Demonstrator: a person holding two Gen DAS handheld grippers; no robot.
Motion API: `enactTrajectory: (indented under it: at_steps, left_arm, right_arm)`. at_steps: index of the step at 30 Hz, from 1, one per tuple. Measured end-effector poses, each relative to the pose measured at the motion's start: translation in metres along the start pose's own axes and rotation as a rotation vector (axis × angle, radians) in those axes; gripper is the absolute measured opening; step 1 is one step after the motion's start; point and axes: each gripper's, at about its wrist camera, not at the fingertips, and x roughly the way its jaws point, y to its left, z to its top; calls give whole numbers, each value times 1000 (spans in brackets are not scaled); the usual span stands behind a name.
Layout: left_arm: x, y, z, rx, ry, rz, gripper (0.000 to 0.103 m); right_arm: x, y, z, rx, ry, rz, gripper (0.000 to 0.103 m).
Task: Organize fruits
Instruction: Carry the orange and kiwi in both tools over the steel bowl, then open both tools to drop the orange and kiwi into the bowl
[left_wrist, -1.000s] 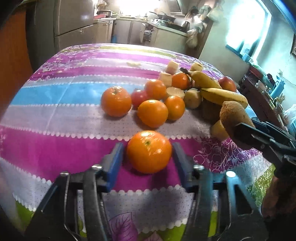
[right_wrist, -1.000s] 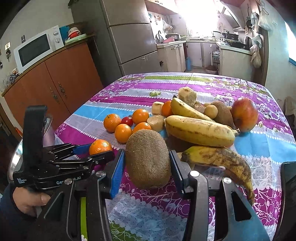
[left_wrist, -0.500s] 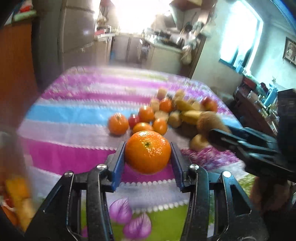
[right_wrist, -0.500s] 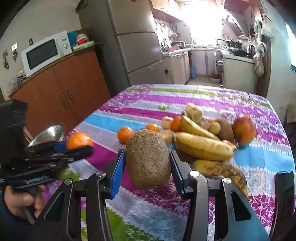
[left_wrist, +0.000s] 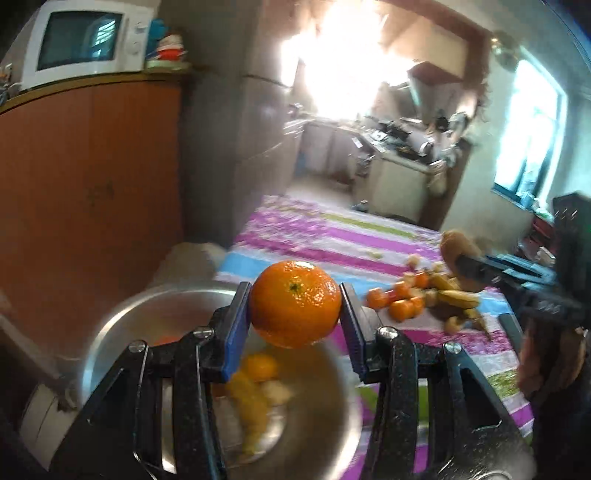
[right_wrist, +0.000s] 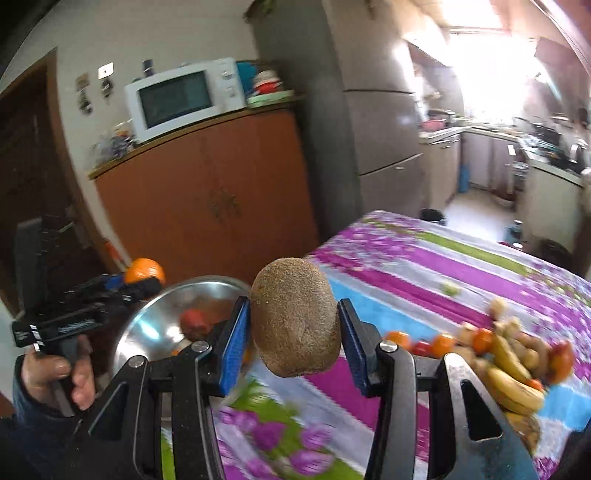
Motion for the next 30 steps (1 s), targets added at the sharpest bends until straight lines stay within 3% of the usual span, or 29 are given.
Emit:
enactTrajectory:
  at_steps: [7, 14, 22, 30]
  left_arm:
    - [30, 32, -15, -9, 135, 65, 47]
    - [49, 48, -30, -24, 207, 57, 47]
    - [51, 60, -40, -31, 256, 46, 47]
    - [58, 66, -37, -17, 291, 49, 47]
  right_arm:
    - [73, 60, 12, -69, 150, 77, 51]
    - [136, 92, 0, -94, 277, 106, 51]
    - [176, 89, -23, -100, 372, 86, 51]
    - [191, 89, -33, -105, 421, 66, 51]
